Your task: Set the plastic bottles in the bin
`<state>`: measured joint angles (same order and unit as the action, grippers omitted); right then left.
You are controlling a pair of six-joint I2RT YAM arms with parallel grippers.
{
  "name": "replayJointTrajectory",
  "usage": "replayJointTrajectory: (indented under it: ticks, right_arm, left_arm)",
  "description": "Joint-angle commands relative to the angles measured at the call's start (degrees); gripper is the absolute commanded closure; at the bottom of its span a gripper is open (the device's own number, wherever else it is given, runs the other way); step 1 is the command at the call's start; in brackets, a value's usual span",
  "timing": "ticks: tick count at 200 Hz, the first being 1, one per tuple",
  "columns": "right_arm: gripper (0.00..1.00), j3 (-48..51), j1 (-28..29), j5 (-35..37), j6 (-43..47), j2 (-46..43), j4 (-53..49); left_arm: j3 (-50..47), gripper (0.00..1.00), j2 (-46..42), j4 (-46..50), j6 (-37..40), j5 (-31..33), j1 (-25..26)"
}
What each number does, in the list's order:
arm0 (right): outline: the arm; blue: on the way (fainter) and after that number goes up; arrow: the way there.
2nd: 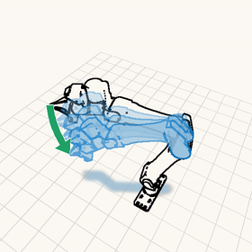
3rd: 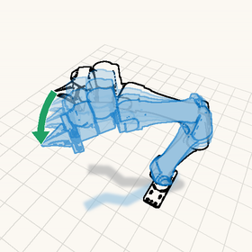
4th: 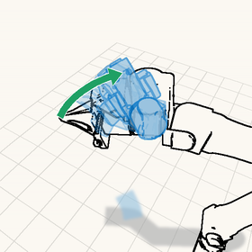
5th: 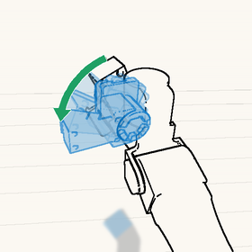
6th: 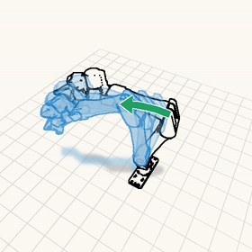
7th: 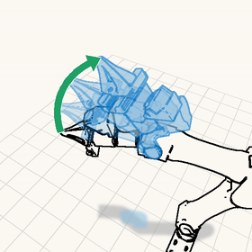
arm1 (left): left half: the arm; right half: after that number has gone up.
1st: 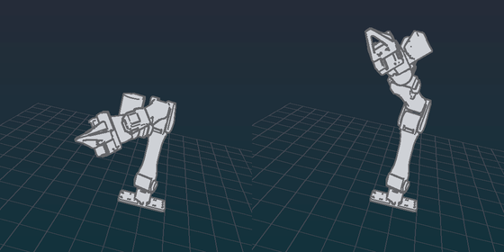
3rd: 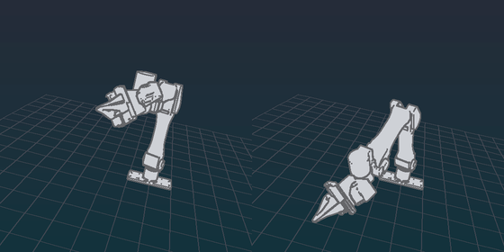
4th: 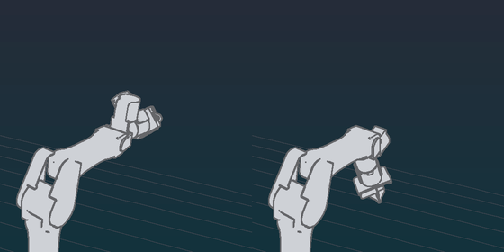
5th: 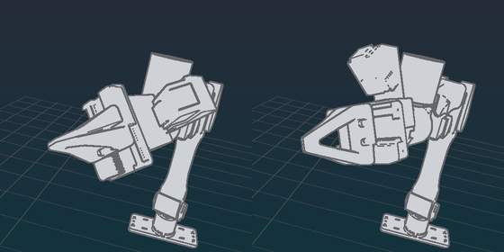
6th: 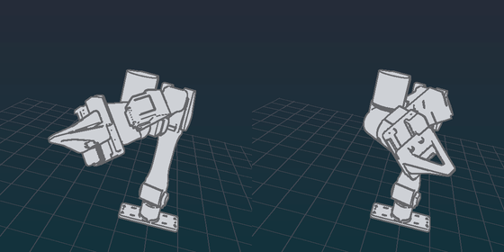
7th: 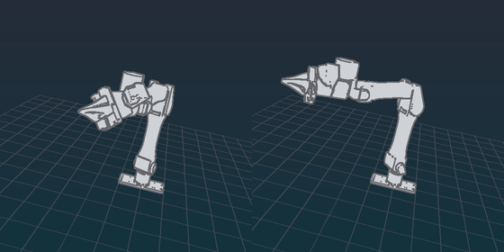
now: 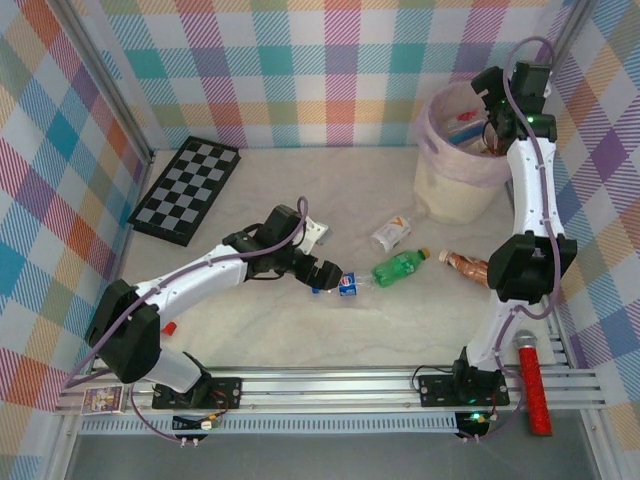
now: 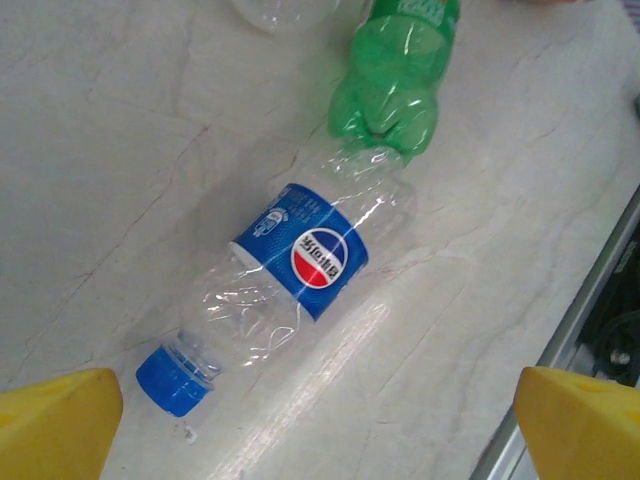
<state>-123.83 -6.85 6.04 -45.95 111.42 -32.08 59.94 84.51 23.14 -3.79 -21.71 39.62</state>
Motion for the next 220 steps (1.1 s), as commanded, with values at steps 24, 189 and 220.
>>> replayJointTrajectory:
  ticks: [24,189,220]
  right_arm:
    - [0.09,1.2,-0.5,1.3,6.8,-3.7,-3.4]
    - [0.44,-14.2,1.1,-6.4,3.9,13.3,-4.7]
    - [0.44,-15.1,1.1,-6.8,4.1,15.1,-6.2]
  left_arm:
    - [1.9,0.00,1.0,2.1,2.2,0.4,0.1]
    - [-0.4,0.00,-0.1,1.4,1.2,1.8,0.1]
    - [-0.4,0.00,0.5,0.4,1.3,1.5,0.1]
